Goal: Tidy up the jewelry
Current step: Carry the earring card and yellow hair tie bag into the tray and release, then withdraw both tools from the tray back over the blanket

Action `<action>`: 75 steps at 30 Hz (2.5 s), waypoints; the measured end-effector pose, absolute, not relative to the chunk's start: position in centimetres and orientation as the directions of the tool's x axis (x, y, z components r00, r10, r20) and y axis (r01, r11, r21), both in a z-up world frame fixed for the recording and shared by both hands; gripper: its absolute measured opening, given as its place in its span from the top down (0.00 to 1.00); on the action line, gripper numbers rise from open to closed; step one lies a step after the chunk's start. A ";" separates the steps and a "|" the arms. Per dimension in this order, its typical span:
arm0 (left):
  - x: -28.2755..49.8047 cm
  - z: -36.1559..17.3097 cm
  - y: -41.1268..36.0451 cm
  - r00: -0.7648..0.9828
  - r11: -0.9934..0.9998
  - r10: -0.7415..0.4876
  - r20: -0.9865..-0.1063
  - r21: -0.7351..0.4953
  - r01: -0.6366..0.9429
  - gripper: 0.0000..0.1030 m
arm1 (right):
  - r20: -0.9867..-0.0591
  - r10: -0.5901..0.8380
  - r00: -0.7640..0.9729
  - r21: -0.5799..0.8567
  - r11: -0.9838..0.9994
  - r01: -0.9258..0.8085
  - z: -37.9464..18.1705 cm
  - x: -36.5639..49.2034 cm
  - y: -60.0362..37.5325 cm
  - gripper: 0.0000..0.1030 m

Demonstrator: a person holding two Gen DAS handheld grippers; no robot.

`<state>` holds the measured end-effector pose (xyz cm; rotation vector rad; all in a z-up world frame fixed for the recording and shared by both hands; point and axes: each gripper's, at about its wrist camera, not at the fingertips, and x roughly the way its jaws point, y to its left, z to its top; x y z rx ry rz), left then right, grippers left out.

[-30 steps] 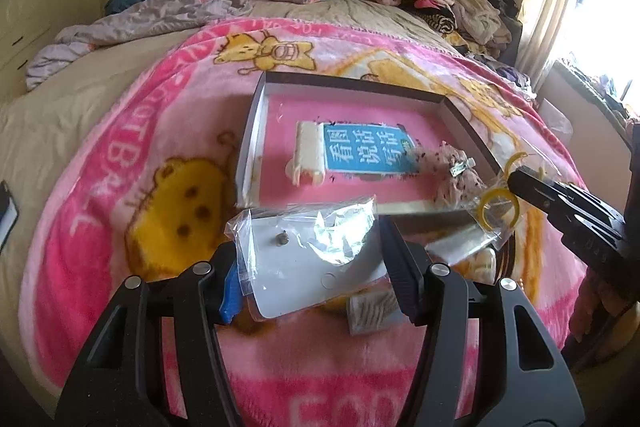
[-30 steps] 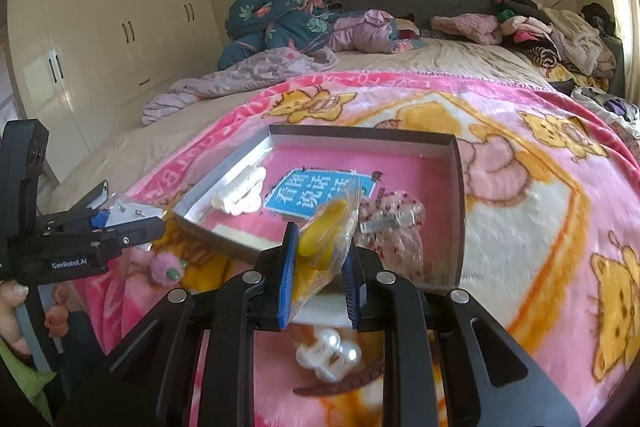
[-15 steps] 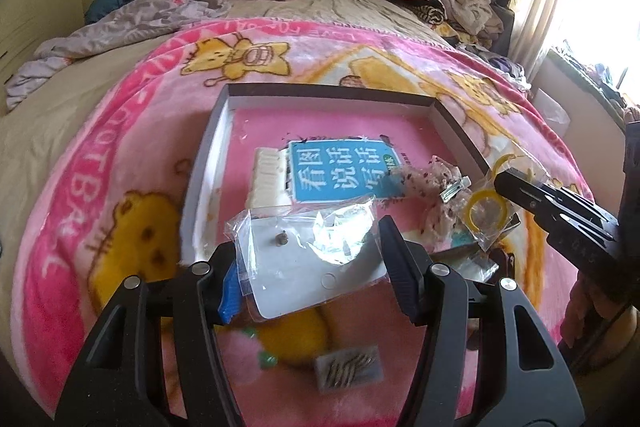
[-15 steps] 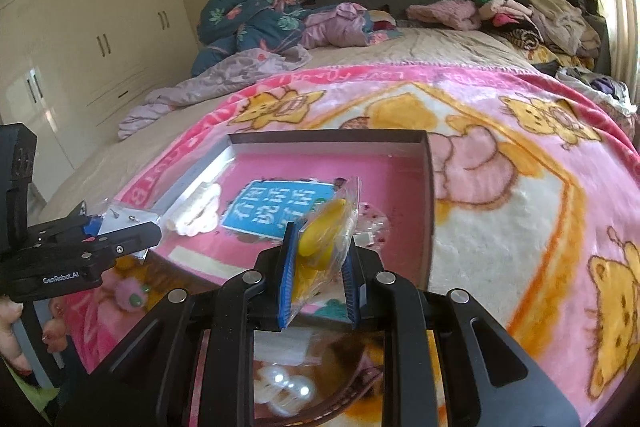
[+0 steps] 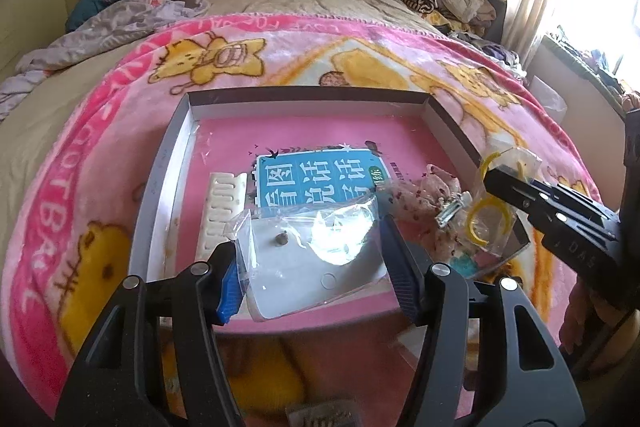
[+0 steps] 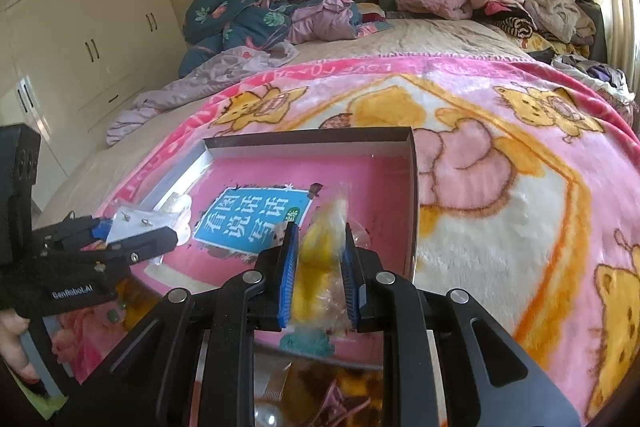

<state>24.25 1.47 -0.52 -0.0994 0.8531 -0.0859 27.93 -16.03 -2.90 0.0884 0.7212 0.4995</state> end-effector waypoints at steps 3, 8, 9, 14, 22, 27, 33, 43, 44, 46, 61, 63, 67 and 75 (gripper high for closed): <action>24.8 -1.1 1.6 0.647 0.993 -0.108 -0.755 -0.119 0.026 0.50 | -0.615 0.475 0.630 0.258 0.876 -0.408 -3.0 29.0 -15.8 0.81; 25.1 -1.6 2.0 0.641 0.994 -0.095 -0.762 -0.113 0.013 0.45 | -0.623 0.471 0.624 0.247 0.876 -0.415 -3.3 30.4 -15.0 0.81; 25.2 -1.7 2.1 0.639 0.994 -0.091 -0.764 -0.111 0.009 0.45 | -0.627 0.469 0.622 0.245 0.876 -0.415 -3.4 30.8 -14.8 0.81; 25.4 -1.8 2.4 0.640 0.994 -0.085 -0.764 -0.107 0.005 0.38 | -0.649 0.452 0.612 0.215 0.881 -0.422 -3.9 32.1 -13.8 0.80; 24.7 -1.7 3.0 0.643 0.993 -0.086 -0.761 -0.117 -0.006 0.35 | -0.643 0.432 0.633 0.217 0.894 -0.391 -4.0 31.8 -14.3 0.46; 24.1 -1.5 2.9 0.646 0.992 -0.092 -0.757 -0.123 -0.003 0.33 | -0.628 0.417 0.657 0.214 0.904 -0.369 -3.5 30.2 -15.4 0.28; 23.4 -1.2 2.8 0.651 0.991 -0.097 -0.753 -0.132 -0.005 0.31 | -0.614 0.398 0.682 0.206 0.914 -0.348 -2.7 28.1 -16.5 0.16; 21.6 0.1 2.7 0.671 0.993 -0.084 -0.737 -0.121 -0.009 0.23 | -0.611 0.397 0.685 0.200 0.914 -0.352 -2.0 25.5 -17.1 0.14; 21.3 0.3 2.7 0.676 0.993 -0.079 -0.733 -0.116 -0.010 0.23 | -0.610 0.396 0.686 0.198 0.915 -0.352 -1.9 25.2 -17.1 0.13; 20.9 0.5 2.7 0.680 0.993 -0.075 -0.729 -0.115 -0.014 0.23 | -0.607 0.395 0.689 0.196 0.915 -0.352 -1.7 24.7 -17.2 0.11; 17.7 2.3 3.7 0.717 0.991 -0.067 -0.694 -0.129 -0.032 0.13 | -0.592 0.387 0.707 0.177 0.918 -0.355 -0.1 20.9 -17.3 0.08; 17.2 2.3 3.8 0.719 0.991 -0.064 -0.692 -0.126 -0.034 0.13 | -0.590 0.386 0.709 0.170 0.918 -0.358 0.2 20.4 -17.2 0.08; 16.4 2.2 4.2 0.722 0.992 -0.055 -0.689 -0.123 -0.042 0.13 | -0.589 0.383 0.712 0.160 0.919 -0.362 0.5 19.7 -17.0 0.08; 14.9 2.0 5.1 0.723 0.990 -0.054 -0.689 -0.131 -0.051 0.13 | -0.596 0.372 0.712 0.137 0.920 -0.366 0.5 18.1 -16.8 0.08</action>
